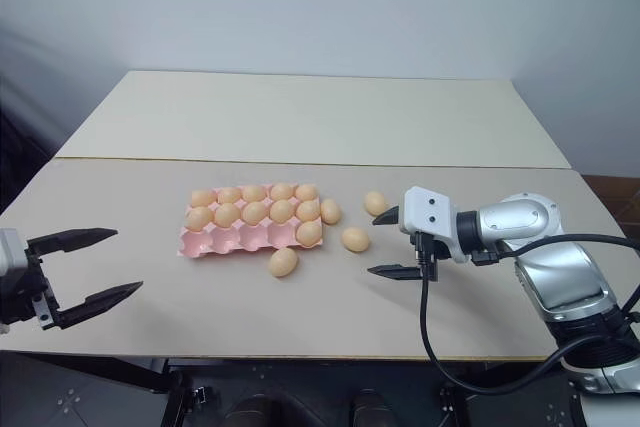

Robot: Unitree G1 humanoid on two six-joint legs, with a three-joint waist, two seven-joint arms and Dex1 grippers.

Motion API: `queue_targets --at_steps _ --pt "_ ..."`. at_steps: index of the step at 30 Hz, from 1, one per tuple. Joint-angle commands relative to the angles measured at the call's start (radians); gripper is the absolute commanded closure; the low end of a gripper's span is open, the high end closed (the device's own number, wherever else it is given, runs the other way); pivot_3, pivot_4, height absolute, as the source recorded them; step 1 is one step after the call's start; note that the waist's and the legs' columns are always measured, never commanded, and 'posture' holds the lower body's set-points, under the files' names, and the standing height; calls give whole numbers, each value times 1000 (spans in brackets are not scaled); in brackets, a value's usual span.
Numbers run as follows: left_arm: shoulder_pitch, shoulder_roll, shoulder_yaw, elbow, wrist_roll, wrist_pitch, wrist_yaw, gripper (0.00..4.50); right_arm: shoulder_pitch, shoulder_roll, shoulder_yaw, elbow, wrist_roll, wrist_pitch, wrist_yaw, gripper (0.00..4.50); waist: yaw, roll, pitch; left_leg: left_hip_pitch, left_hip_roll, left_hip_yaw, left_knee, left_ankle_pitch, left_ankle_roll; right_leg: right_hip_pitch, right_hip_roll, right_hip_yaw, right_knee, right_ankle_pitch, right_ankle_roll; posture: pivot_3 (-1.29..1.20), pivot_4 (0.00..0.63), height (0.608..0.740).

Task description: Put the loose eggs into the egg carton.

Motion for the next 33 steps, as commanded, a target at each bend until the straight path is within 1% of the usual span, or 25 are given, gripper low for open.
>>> queue_targets --at_steps 1,6,13,18,23,28,33 --pt "-14 33 3 -10 -33 49 9 27 -7 -14 -42 -20 17 -8 -3 0 0 0 0 0 0 0 0 0 0 0 0 0 0 0 0 0 150 740" --pt "-63 44 -16 -10 -49 83 37 27 -5 -12 -45 -22 16 -1 -11 0 0 0 0 0 0 0 0 0 0 0 0 0 0 0 0 0 150 740" --pt "-55 48 -23 -13 -24 72 18 27 -9 -3 -52 -14 19 18 -42 0 -3 0 0 0 0 0 0 0 0 0 0 0 0 0 0 0 150 740" --pt "-60 51 -56 -7 6 66 21 27 -91 54 -41 57 -20 102 -169 0 -4 0 0 0 0 0 0 0 0 0 0 0 1 0 0 0 150 740" --pt "-102 64 -84 9 10 64 20 27 -158 107 -4 148 -75 120 -244 0 -3 0 0 -1 0 0 0 0 0 -1 0 0 0 0 0 0 150 740" --pt "-110 65 -92 13 17 57 12 27 -144 121 -7 127 -66 107 -229 0 -2 0 0 -2 0 0 0 0 0 -2 0 0 0 0 0 0 150 740" --pt "-117 65 -108 20 21 50 11 27 -156 155 22 143 -92 109 -250 0 -4 0 0 -1 0 0 0 0 0 -1 0 0 1 0 0 0 150 740"
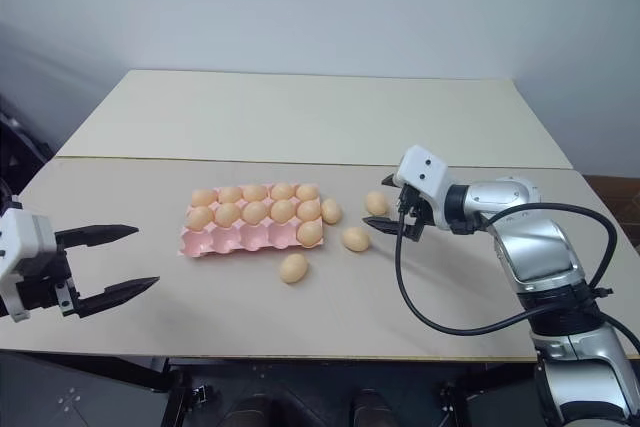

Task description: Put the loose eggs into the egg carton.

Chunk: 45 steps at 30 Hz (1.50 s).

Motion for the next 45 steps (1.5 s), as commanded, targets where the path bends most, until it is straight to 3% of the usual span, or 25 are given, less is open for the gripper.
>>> queue_targets --at_steps 1,8,21,33,37,41,43,45 --pt "-20 13 -3 0 0 -22 -4 27 -18 23 2 -11 -1 -5 -10 0 -3 0 0 0 0 0 0 0 0 0 0 0 0 0 0 0 150 740" --pt "-35 17 -17 13 4 -30 -12 27 -56 59 29 45 -37 -8 -26 0 -4 0 0 -1 0 0 0 0 0 -1 0 0 0 0 0 0 150 740" --pt "-25 0 -29 -13 14 -28 2 27 -231 219 89 518 -189 -160 -125 0 -25 0 0 -1 0 0 0 0 0 -2 0 0 0 0 0 0 150 740" --pt "18 -6 -2 -37 19 -29 12 27 -314 303 88 784 -261 -281 -178 0 -28 1 0 -1 0 0 -1 0 0 -2 0 0 1 0 0 0 150 740" --pt "24 -4 6 -37 18 -31 13 0 -320 313 76 812 -266 -280 -191 916 -28 1 0 -1 0 0 -1 0 0 -2 0 0 1 0 0 0 150 740" --pt "27 -4 9 -33 19 -36 11 0 -312 310 70 795 -268 -274 -185 2279 -28 1 0 -1 0 0 -1 0 0 -2 0 0 1 0 0 0 150 740" --pt "27 -4 8 -32 20 -37 10 0 -304 305 74 777 -278 -276 -196 2555 -28 1 1 -1 0 0 -1 0 0 -2 0 0 1 0 0 0 150 740" --pt "27 -3 9 -30 19 -37 8 0 -294 300 70 745 -282 -268 -209 2556 -29 1 1 -1 0 0 -1 0 0 -2 0 0 1 0 0 0 150 740"
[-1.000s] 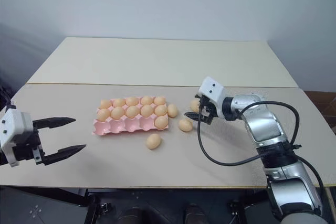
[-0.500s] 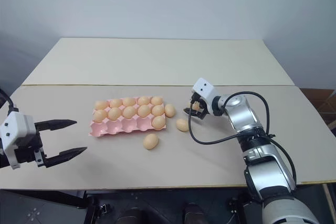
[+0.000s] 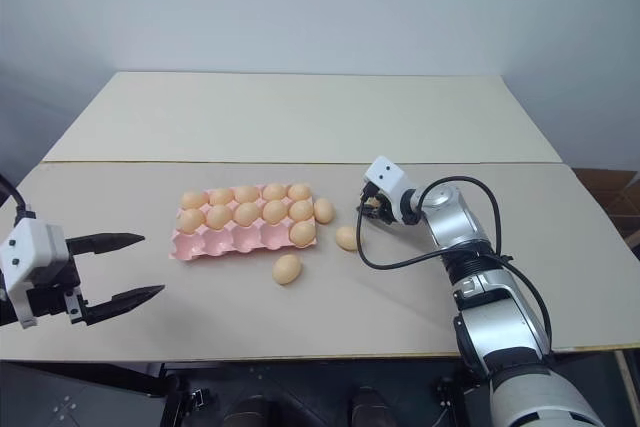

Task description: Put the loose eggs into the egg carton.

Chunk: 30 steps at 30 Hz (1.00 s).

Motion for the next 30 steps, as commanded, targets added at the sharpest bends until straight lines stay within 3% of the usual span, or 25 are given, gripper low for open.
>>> queue_targets --at_steps 1,6,13,20,30 --pt "-1 7 42 -17 -8 -16 -4 0 5 -20 -29 -103 -3 -3 -17 2556 0 0 0 0 0 0 0 0 0 0 0 0 0 0 0 0 150 740" --pt "41 8 90 -1 -18 -26 -63 0 44 -24 -67 -350 52 91 2 2556 -1 0 0 -1 0 0 0 0 0 -1 0 0 0 0 0 0 150 740" --pt "85 6 132 25 -2 -42 -101 0 60 106 -43 -647 116 257 -48 2556 -3 1 0 2 0 0 -3 0 0 0 0 0 0 0 0 0 150 740" --pt "104 -25 148 -40 -25 -21 -61 0 95 261 72 -695 87 226 -109 2556 -3 0 0 1 0 0 -4 0 0 -1 0 0 0 0 0 0 150 740" --pt "130 -65 162 -122 -44 8 -3 0 147 278 184 -678 28 169 -101 2556 1 0 0 2 0 0 -5 1 -1 0 0 0 0 0 0 0 150 740"
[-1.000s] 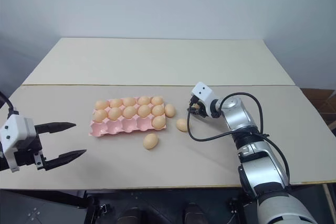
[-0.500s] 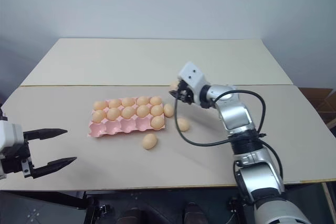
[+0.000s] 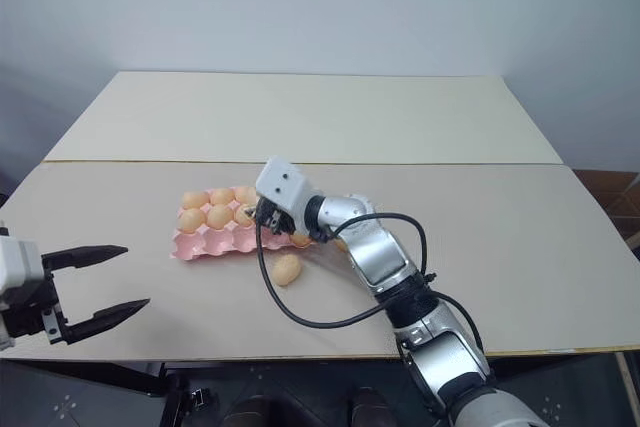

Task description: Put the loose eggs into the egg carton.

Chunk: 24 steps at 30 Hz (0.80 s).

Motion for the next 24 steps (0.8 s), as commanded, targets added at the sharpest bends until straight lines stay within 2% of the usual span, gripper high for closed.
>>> queue_targets --at_steps 1,8,9,10,14,15,24 --pt "9 -5 35 -38 -21 6 18 0 -4 -8 13 -28 -9 -33 17 2556 0 0 0 0 0 0 0 0 0 0 0 0 0 0 0 0 150 740" --pt "8 0 18 -39 -22 4 33 0 13 -31 55 -7 -43 -79 35 2556 -2 0 0 1 0 0 0 0 0 0 0 0 0 0 0 0 150 740" --pt "7 1 17 -39 -23 4 34 0 15 -31 55 -4 -41 -83 40 1844 -2 0 0 1 0 0 0 0 0 0 0 0 0 0 0 0 150 740" --pt "5 4 15 -36 -24 5 34 0 17 -30 56 1 -42 -93 41 1618 -2 0 0 1 0 0 0 0 0 0 0 0 0 0 0 0 150 740" --pt "-3 15 10 -22 -22 3 29 0 18 -28 60 22 -69 -117 29 187 -1 0 0 1 0 0 0 0 0 0 0 0 0 0 0 0 150 740" --pt "-5 16 9 -21 -22 4 29 0 17 -29 58 24 -73 -120 28 26 -1 0 0 1 0 0 0 0 0 0 0 0 0 0 0 0 150 740" --pt "-27 24 -7 -4 -26 -5 19 0 32 -84 -10 -124 -23 -54 74 26 1 0 0 0 0 0 -1 0 0 0 0 0 0 0 0 0 150 740"
